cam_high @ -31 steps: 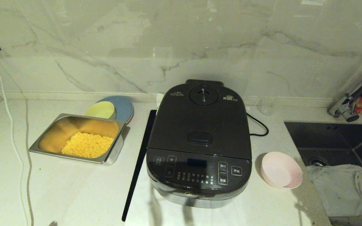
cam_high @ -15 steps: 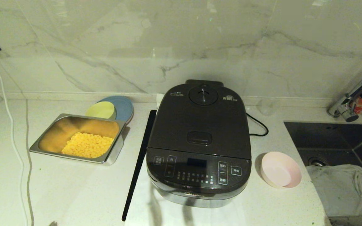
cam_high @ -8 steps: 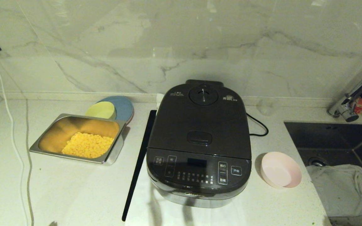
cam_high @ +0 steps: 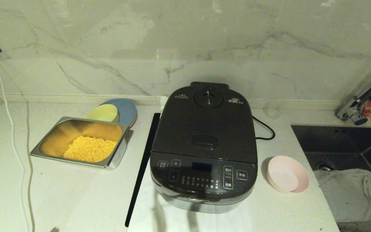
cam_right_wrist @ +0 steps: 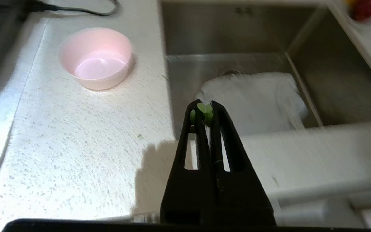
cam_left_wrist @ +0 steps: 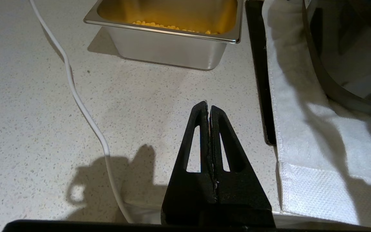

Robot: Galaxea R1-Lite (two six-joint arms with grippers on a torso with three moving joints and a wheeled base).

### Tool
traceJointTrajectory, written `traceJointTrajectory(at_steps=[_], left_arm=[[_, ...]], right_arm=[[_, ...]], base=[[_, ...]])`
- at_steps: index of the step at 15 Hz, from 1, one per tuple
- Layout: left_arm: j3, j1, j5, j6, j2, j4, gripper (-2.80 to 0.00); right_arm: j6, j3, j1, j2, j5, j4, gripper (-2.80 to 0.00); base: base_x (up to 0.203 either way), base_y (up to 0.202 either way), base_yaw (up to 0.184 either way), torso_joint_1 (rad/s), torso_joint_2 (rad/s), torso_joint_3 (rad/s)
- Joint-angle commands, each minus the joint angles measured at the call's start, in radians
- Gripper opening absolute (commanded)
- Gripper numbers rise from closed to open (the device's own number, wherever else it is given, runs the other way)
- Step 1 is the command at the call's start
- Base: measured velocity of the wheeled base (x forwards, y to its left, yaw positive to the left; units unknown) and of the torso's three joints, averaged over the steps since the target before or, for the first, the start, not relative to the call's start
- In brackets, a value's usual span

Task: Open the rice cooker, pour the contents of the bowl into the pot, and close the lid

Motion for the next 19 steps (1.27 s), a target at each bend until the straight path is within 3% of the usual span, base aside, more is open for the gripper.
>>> traceJointTrajectory(at_steps=[1, 3, 19], left_arm=[[0.009, 0.000, 0.000, 0.000, -0.001, 0.000, -2.80], [0.009, 0.000, 0.000, 0.000, -0.001, -0.002, -2.80], [0.009, 0.000, 0.000, 0.000, -0.001, 0.000, -2.80]], right_arm=[[-0.013, 0.066, 0.000, -0.003, 0.133, -0.096, -2.80], [-0.057, 0.099, 0.000, -0.002, 0.217, -0.074, -2.80], [-0.054, 0.098, 0.002, 0.001, 0.214, -0.076, -2.80]], base=[[0.000, 0.000, 0.000, 0.000, 0.00, 0.000], [0.000, 0.000, 0.000, 0.000, 0.00, 0.000], [0.000, 0.000, 0.000, 0.000, 0.00, 0.000]])
